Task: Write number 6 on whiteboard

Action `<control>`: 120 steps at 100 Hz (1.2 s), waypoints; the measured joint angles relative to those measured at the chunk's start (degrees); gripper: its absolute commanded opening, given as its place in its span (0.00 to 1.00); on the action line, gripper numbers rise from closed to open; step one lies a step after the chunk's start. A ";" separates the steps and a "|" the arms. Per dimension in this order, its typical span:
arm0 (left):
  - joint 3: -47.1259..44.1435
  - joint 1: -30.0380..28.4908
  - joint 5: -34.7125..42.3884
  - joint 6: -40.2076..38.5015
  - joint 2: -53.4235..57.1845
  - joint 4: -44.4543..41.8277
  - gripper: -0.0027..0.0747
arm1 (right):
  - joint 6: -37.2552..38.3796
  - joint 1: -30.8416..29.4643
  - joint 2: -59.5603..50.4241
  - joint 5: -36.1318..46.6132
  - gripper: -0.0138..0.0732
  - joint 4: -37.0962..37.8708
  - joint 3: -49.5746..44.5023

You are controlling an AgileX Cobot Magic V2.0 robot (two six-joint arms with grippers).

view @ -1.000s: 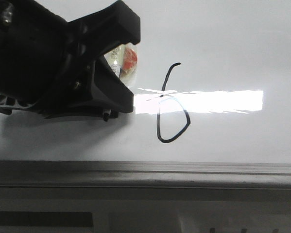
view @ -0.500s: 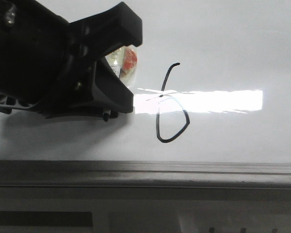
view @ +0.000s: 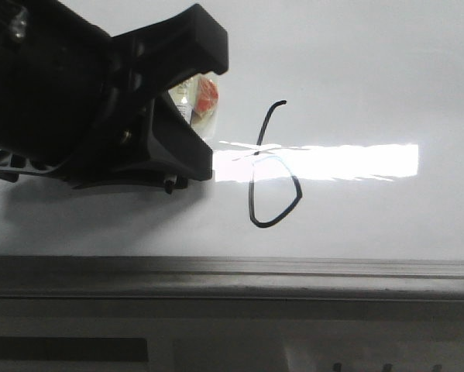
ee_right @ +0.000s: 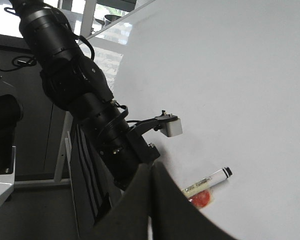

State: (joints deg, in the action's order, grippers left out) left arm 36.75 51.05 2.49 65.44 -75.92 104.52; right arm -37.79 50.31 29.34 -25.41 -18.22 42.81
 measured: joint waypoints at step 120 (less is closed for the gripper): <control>0.56 0.26 -1.01 -4.20 -0.10 -0.44 0.69 | 0.00 0.00 0.00 0.71 0.08 0.00 0.00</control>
State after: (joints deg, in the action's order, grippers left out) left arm 37.31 51.32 1.48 61.24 -76.01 104.08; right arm -37.79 50.31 29.34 -24.70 -18.22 42.81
